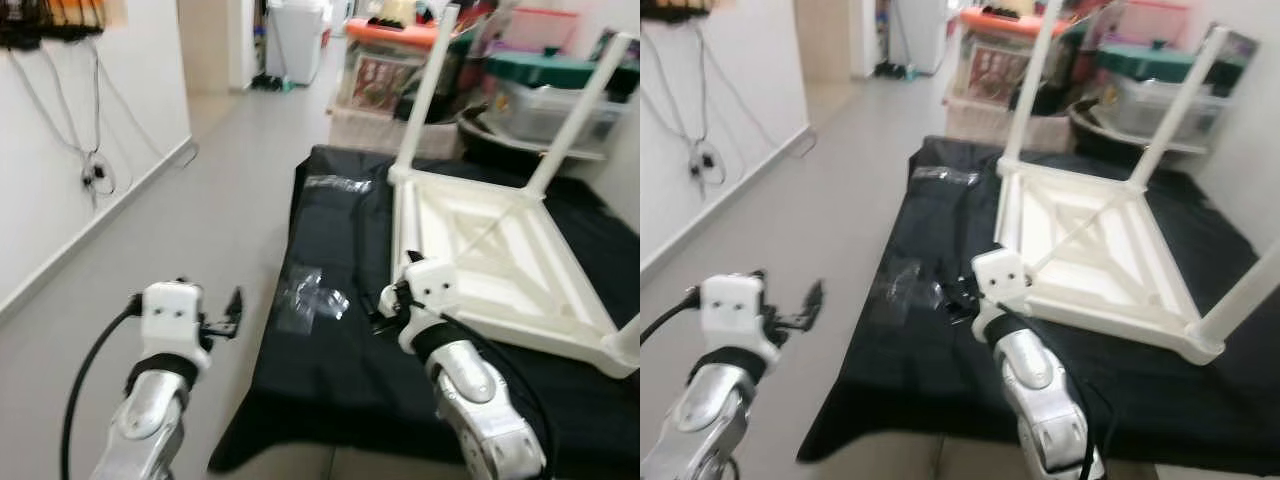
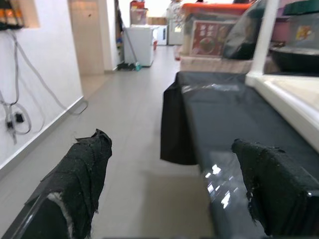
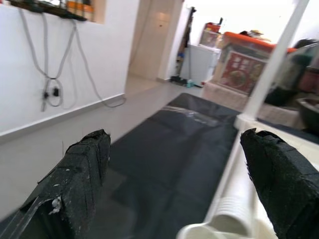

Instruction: Building children table

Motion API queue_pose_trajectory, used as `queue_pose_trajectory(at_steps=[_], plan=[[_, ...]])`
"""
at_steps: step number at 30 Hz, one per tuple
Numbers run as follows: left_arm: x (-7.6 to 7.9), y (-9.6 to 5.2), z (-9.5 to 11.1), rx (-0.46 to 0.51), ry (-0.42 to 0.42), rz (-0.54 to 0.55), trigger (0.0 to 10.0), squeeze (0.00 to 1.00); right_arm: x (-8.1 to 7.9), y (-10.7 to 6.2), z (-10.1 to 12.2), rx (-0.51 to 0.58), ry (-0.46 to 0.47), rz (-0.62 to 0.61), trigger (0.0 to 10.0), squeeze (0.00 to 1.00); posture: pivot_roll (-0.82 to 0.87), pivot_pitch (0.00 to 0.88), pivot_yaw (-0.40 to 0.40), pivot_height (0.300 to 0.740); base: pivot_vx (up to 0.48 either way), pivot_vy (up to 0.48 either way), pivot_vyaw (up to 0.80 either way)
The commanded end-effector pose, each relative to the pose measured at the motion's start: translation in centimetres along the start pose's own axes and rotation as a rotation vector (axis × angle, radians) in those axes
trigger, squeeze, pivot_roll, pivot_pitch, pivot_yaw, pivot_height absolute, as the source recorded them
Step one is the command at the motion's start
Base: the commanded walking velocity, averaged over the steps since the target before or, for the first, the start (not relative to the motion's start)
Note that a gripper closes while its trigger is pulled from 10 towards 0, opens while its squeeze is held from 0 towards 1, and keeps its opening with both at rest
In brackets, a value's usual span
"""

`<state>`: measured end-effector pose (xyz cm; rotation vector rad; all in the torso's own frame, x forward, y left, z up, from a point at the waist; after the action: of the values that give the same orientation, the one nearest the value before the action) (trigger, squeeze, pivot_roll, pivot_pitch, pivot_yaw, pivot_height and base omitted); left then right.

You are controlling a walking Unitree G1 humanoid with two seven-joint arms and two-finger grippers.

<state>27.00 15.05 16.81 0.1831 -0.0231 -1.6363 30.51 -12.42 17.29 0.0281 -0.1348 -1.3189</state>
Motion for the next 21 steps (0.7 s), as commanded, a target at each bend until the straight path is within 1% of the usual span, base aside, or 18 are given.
queue_pose_trajectory(at_steps=[1, 11, 14, 16, 19, 21], plan=[[0.6, 0.0, -0.4, -0.009, 0.001, -0.022, 10.0, 0.00, 1.0, -0.1, -0.6, -0.019, -0.033, -0.037, 10.0, 0.00, 0.06, 0.000, -0.088, 0.740, 0.360, 0.000, 0.00], [0.6, -0.1, -0.5, -0.009, 0.017, -0.023, 10.0, 0.00, 1.7, 0.0, -1.0, -0.034, -0.084, -0.052, 10.0, 0.00, 0.06, 0.000, -0.086, 0.740, 0.362, 0.000, 0.00], [0.3, -0.1, -0.6, -0.011, 0.014, -0.009, 10.0, 0.00, 1.8, 0.0, -1.1, -0.038, -0.115, -0.025, 10.0, 0.00, 0.05, 0.000, -0.083, 0.740, 0.000, 0.000, 0.00], [0.3, -0.1, -0.6, -0.011, 0.014, -0.009, 10.0, 0.00, 1.8, 0.0, -1.1, -0.038, -0.115, -0.025, 10.0, 0.00, 0.05, 0.000, -0.083, 0.740, 0.000, 0.000, 0.00], [-0.1, -0.2, -0.7, -0.015, 0.019, 0.005, 10.0, 0.00, 2.3, 0.1, -1.2, -0.050, -0.166, 0.005, 10.0, 0.00, 0.05, 0.000, -0.087, 0.740, 0.000, 0.000, 0.00], [-0.4, -0.3, -0.8, -0.020, 0.032, 0.017, 10.0, 0.00, 2.9, 0.1, -1.4, -0.068, -0.217, 0.026, 10.0, 0.00, 0.06, 0.000, -0.092, 0.740, 0.000, 0.000, 0.00]])
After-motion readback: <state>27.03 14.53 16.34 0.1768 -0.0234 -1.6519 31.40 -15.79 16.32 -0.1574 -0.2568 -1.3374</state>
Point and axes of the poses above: a point about 5 cm out from each wrist's last joint towards the gripper, its own y axis pointing out of the wrist towards the gripper, its own z axis along the axis of the wrist's last joint, x = y × z, the point moved 3 cm from there along y, pointing out of the wrist towards the gripper, and after that the axes turned 6 degrees about y, right-handed, at the moved point
